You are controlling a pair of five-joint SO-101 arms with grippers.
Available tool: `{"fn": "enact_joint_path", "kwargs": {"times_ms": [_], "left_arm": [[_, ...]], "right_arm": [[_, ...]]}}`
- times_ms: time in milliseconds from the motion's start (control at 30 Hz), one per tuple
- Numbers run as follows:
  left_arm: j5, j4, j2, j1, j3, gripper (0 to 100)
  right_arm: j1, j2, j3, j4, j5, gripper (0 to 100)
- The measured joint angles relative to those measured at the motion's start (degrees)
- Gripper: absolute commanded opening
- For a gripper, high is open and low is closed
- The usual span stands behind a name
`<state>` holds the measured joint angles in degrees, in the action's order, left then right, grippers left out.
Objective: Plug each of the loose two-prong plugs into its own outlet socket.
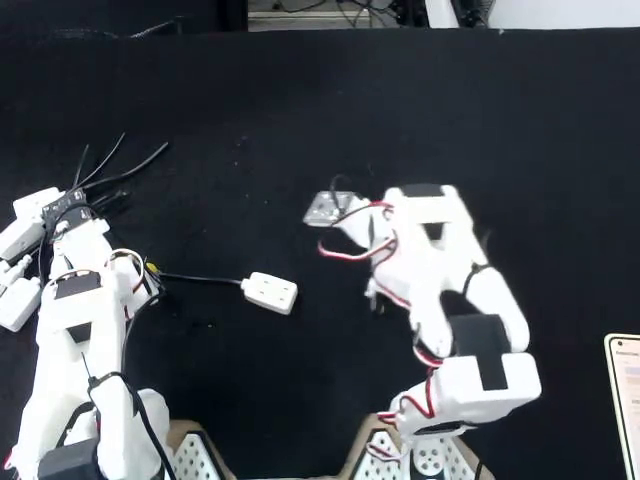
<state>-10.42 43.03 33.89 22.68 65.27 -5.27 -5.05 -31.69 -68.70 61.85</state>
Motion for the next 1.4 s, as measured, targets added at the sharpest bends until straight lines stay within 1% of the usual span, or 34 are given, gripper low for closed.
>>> {"fn": "enact_joint_path", "kwargs": {"times_ms": [167,400,467,567,633,867,1033,1133,1200,1267,1400], "left_arm": [[0.00,0.00,0.00,0.00,0.00,20],[0.00,0.00,0.00,0.00,0.00,20],[0.00,0.00,0.00,0.00,0.00,20],[0.00,0.00,0.00,0.00,0.00,20],[0.00,0.00,0.00,0.00,0.00,20],[0.00,0.00,0.00,0.00,0.00,20],[0.00,0.00,0.00,0.00,0.00,20],[0.00,0.00,0.00,0.00,0.00,20],[0.00,0.00,0.00,0.00,0.00,20],[0.00,0.00,0.00,0.00,0.00,20],[0.00,0.00,0.00,0.00,0.00,20]], "right_arm": [[-4.22,0.00,0.26,1.14,-8.00,11.3],[-7.82,0.00,3.87,1.41,-22.59,11.3],[-8.09,0.00,4.04,1.41,-24.35,11.3],[-8.09,0.70,4.13,1.41,-24.44,11.3],[-7.12,2.55,4.22,1.41,-23.12,11.4],[-2.81,4.84,4.04,1.67,-11.08,11.4],[-1.85,4.48,-0.53,8.00,-7.30,11.4],[-1.85,2.99,-3.52,12.66,-6.95,11.4],[-2.02,2.99,-3.96,13.27,-7.03,11.4],[-3.78,3.16,-3.96,13.27,-9.41,11.4],[-9.14,6.07,-5.01,13.27,-16.62,11.6]]}}
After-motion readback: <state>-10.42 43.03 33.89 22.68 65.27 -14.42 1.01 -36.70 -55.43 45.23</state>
